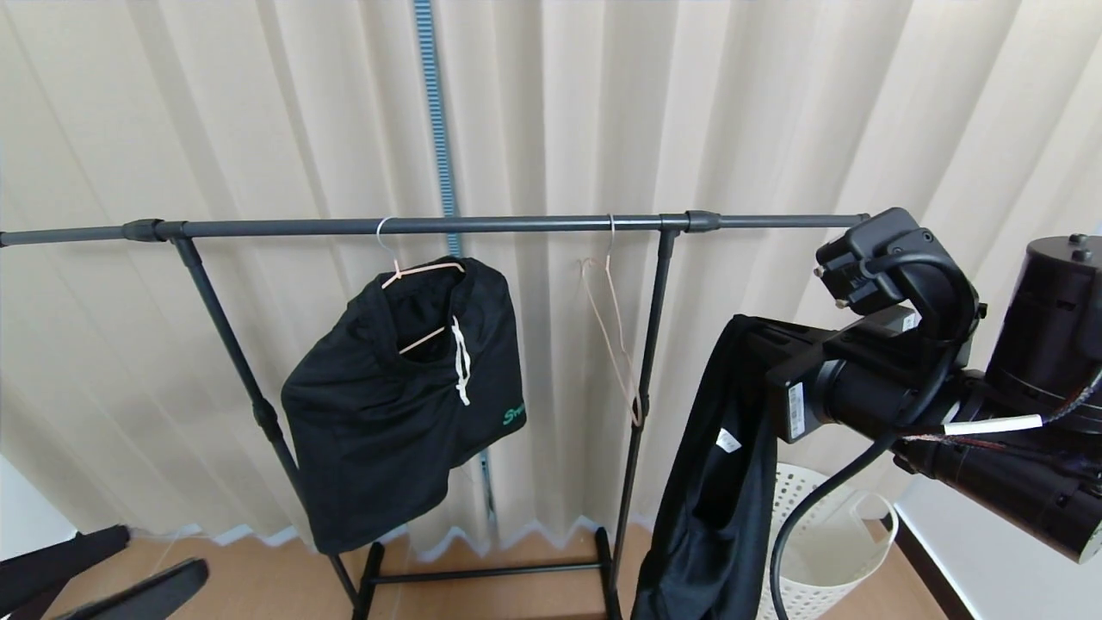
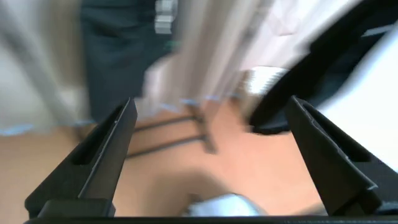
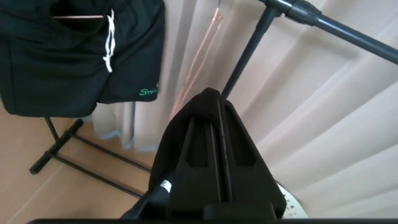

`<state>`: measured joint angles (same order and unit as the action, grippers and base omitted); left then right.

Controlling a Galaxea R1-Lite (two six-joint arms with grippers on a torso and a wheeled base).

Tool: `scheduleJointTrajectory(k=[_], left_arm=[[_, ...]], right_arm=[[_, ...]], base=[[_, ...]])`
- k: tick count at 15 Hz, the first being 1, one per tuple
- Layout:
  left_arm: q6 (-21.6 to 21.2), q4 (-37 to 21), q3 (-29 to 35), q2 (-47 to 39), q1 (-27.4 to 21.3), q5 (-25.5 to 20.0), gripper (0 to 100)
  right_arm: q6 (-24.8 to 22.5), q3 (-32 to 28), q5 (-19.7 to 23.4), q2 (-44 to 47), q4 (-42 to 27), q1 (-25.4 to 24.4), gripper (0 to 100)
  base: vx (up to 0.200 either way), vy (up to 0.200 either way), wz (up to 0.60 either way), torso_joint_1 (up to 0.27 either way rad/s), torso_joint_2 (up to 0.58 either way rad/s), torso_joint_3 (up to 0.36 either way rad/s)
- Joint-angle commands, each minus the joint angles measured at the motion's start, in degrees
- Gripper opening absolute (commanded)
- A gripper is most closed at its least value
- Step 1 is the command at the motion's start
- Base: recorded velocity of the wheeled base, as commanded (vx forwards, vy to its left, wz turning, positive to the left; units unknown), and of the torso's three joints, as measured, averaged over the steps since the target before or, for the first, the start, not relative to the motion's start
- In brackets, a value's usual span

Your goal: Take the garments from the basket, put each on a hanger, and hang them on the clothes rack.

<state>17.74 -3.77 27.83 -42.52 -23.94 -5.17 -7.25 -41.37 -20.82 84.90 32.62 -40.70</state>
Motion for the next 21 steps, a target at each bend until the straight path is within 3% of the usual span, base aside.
scheduleJointTrajectory(k=[1, 4, 7, 10, 15, 21], left_arm=[[9.16, 0.34, 11.72, -22.34, -13.50, -0.10, 100], [9.07, 4.29, 13.39, -31.13, -15.96, -0.19, 100], [8.54, 12.91, 12.77, -43.26, -17.10, -0.02, 100], [8.45, 15.10, 10.14, -47.30, -17.72, -0.02, 100], [8.63, 35.58, 1.52, -54.51, -21.94, 0.07, 100], [8.72, 36.20, 2.67, -57.06, -22.82, 1.13, 100]], right_arm=[[1.45, -0.72, -0.01, 0.27, -0.01, -0.08, 0], [2.68, -1.96, -0.18, 0.89, -0.10, -3.59, 0], [2.77, -7.40, -0.36, 7.65, -0.10, -5.00, 0], [5.41, -6.35, -0.27, 8.88, -0.01, -7.46, 0], [5.94, -5.73, -0.62, 10.64, 5.26, -9.04, 0], [7.34, -5.73, -3.52, 10.73, 5.26, -13.17, 0]], base=[[0.000, 0.000, 0.00, 0.000, 0.00, 0.000], [0.000, 0.000, 0.00, 0.000, 0.00, 0.000], [0.000, 0.000, 0.00, 0.000, 0.00, 0.000], [0.000, 0.000, 0.00, 0.000, 0.00, 0.000], [0.000, 0.000, 0.00, 0.000, 0.00, 0.000], [0.000, 0.000, 0.00, 0.000, 0.00, 0.000]])
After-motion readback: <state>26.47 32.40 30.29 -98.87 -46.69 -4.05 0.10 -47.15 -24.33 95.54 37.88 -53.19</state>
